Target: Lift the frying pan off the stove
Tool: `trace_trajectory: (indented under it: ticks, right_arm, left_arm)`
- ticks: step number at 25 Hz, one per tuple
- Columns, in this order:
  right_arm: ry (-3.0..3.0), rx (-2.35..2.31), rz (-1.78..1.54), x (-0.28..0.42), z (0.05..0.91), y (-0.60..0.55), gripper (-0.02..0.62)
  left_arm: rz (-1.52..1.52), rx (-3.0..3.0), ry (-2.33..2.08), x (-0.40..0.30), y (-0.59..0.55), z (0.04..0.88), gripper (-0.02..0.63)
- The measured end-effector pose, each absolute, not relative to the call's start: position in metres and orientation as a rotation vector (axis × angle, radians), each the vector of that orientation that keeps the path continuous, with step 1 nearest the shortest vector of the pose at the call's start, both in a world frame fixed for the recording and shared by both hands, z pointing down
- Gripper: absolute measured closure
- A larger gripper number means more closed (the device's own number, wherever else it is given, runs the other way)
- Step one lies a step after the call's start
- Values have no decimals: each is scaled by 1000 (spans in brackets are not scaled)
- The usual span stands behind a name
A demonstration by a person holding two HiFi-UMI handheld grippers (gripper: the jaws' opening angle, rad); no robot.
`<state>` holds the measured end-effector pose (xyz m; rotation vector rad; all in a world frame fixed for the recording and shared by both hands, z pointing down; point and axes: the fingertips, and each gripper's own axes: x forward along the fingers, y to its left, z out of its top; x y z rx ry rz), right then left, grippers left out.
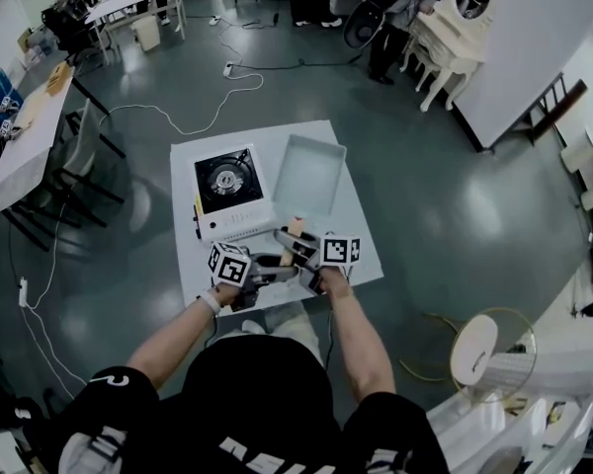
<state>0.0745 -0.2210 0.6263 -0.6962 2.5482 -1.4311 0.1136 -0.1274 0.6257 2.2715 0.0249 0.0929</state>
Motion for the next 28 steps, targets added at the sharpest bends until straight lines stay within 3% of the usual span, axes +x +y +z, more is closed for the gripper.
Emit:
trace_trajectory:
  ticks: [28]
  right_arm:
    - [2569,-695,-1419,71,627,-218,407]
  left_arm:
    - [103,2270,26,111,-123,625,437]
